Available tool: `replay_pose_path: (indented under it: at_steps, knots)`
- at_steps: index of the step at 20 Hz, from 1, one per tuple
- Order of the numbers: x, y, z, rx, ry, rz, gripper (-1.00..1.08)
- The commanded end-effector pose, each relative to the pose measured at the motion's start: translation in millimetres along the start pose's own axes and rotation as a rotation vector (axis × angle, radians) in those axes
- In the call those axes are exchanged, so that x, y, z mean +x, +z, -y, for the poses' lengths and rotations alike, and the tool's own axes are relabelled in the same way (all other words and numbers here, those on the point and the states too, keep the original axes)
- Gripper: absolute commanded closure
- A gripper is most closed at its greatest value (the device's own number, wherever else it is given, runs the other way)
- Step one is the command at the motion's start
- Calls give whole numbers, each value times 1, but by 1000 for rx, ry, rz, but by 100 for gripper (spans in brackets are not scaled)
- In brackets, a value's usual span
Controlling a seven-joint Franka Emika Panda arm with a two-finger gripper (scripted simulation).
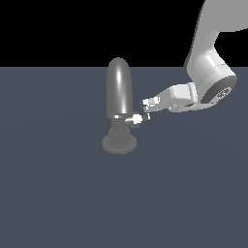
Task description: Turn on the faucet by rotating a designated handle.
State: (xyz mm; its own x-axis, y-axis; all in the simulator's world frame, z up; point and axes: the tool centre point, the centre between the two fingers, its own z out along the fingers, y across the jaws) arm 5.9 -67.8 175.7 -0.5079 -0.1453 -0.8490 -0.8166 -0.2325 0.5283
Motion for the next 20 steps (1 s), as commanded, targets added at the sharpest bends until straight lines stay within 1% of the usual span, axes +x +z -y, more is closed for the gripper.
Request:
replay_pose_path:
  at_steps: [1, 3, 15, 16, 17, 20]
  knots:
    - [0, 0, 0, 1, 1, 1, 108]
    - [4, 0, -1, 0, 0, 1, 108]
    - [56, 1, -16, 0, 0, 1, 108]
    - [56, 1, -16, 0, 0, 1, 108]
    - [34, 1, -15, 3, -34, -10, 108]
    - [53, 1, -8, 2, -25, -7, 108]
